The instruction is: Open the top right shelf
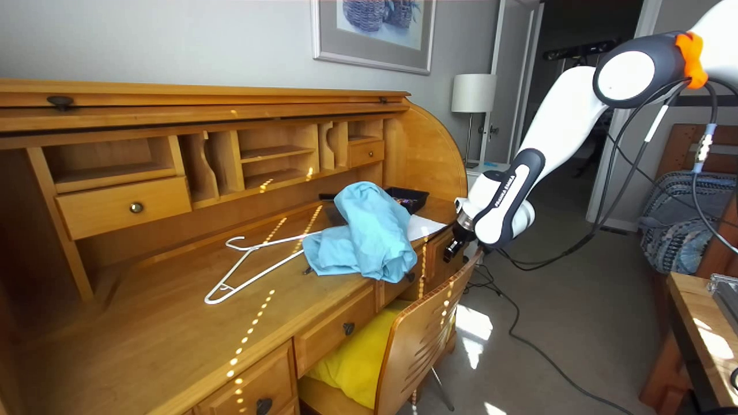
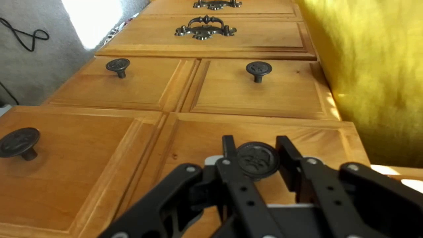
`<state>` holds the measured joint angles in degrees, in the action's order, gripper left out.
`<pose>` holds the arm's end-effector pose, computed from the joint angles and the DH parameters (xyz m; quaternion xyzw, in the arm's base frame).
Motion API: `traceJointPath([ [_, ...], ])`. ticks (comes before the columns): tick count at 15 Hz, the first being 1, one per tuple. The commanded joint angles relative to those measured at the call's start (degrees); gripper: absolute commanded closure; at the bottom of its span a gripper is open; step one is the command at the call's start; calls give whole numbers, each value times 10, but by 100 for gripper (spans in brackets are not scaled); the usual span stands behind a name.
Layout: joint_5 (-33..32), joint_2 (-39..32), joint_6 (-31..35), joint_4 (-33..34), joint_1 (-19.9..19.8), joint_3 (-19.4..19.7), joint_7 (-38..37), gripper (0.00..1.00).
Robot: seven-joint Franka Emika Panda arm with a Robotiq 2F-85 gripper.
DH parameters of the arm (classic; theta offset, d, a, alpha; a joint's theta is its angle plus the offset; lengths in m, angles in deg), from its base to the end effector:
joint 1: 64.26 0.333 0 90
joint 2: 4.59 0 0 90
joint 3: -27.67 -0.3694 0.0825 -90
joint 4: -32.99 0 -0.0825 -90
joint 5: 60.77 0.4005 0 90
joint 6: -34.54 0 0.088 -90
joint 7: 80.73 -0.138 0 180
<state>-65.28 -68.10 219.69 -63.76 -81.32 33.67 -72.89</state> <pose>0.6682 -0.2658 -0.0111 0.9740 -0.0522 0.1961 0.1004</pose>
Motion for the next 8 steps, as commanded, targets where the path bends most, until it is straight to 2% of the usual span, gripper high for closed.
traceJointPath([
  [1, -10, 14, -44, -59, 1, 1, 4, 90],
  [8, -5, 26, -41, -86, 9, 10, -1, 90],
])
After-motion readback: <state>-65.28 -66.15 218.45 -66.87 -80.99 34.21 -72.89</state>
